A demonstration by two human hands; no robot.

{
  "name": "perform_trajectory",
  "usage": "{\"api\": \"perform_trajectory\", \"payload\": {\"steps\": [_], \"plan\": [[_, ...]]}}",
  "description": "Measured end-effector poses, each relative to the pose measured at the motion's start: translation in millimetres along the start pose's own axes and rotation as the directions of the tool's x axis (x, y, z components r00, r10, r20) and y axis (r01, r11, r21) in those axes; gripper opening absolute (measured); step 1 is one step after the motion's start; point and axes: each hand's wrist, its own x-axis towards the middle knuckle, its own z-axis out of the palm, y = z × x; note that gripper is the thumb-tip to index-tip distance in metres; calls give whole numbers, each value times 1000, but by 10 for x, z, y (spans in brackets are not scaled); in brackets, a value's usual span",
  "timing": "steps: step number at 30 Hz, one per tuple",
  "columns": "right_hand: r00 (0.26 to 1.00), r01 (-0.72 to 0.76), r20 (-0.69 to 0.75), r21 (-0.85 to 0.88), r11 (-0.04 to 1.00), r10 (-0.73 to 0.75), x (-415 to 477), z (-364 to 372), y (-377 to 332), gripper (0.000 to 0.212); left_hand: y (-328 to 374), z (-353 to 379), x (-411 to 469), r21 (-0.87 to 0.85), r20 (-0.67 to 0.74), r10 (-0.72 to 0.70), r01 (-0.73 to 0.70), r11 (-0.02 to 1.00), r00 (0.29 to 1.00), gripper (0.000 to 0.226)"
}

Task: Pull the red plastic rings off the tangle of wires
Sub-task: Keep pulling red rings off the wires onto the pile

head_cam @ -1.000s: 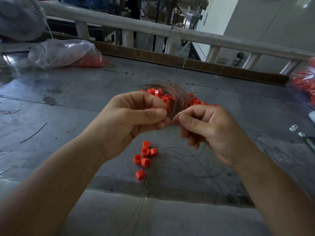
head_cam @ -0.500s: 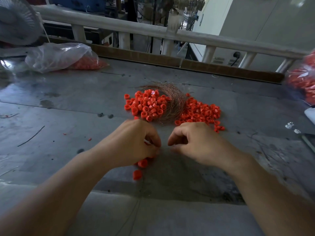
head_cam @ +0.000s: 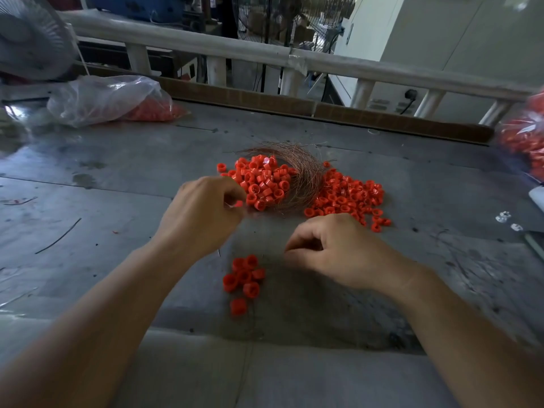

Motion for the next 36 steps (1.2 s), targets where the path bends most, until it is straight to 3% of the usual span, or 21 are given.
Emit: {"api": "perform_trajectory", "payload": {"steps": [7, 11, 16, 26, 30, 36], "plan": [[996, -36, -80, 2, 999, 36, -13, -55, 47, 10, -121, 167, 140, 79, 14, -44, 43, 996, 999, 32], [994, -43, -101, -32, 999, 40, -10, -57, 65, 10, -110, 190, 144, 109, 41, -14, 9, 994, 999, 20], [993, -51, -111, -52, 997, 45, 6, -63, 85, 11, -80, 130, 142, 31, -79, -96, 98, 995, 992, 14], [990, -50, -133, -78, 996, 40, -16, -69, 75, 13, 103, 115, 41, -203, -14, 83, -84, 976, 996, 17], [992, -46, -124, -72, 996, 36, -18, -70, 62, 14, 114, 183, 46, -188, 74, 110, -94, 978, 991, 19], [991, -37, -130, -96, 995, 25, -6, -74, 70, 14, 89, 232, 57, -180, 98, 123, -104, 978, 988, 25]]}}
